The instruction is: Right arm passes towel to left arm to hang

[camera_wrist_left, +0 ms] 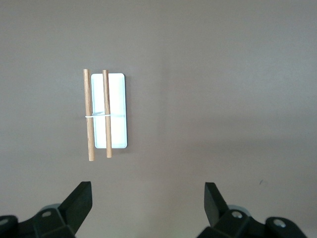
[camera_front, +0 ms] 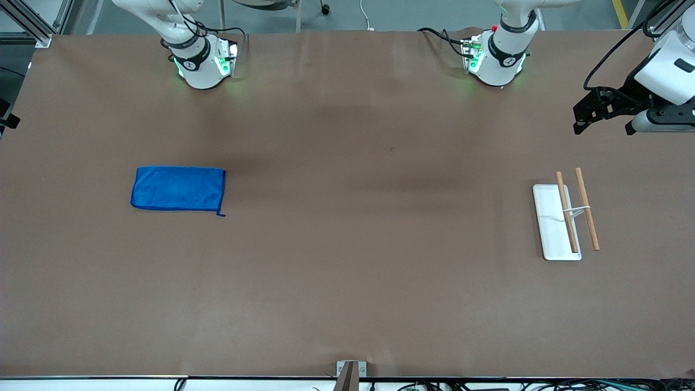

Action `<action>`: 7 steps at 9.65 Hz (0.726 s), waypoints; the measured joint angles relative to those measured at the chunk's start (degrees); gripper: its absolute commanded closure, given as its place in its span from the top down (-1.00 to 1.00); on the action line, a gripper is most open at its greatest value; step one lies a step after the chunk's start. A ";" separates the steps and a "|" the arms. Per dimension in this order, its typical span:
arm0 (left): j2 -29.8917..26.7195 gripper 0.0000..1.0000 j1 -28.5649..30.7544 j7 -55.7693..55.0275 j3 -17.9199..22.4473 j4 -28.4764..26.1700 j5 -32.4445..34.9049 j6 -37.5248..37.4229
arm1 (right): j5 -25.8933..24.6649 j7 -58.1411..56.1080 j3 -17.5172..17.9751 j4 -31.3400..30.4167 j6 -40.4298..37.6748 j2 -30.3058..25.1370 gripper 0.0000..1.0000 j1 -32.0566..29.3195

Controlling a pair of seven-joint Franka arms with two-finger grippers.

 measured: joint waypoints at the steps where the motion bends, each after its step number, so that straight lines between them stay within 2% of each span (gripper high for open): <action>1: 0.00 1.00 0.01 0.00 0.00 0.00 0.00 0.00 | 0.00 0.00 0.00 0.00 0.00 0.00 1.00 0.00; 4: 0.00 1.00 0.03 0.00 0.02 0.01 0.00 0.00 | 0.00 -0.10 -0.01 -0.02 -0.24 0.19 1.00 0.00; 7: 0.02 1.00 0.10 0.15 0.27 0.05 0.00 0.00 | 0.05 -0.23 0.22 -1.70 -1.40 3.10 1.00 0.37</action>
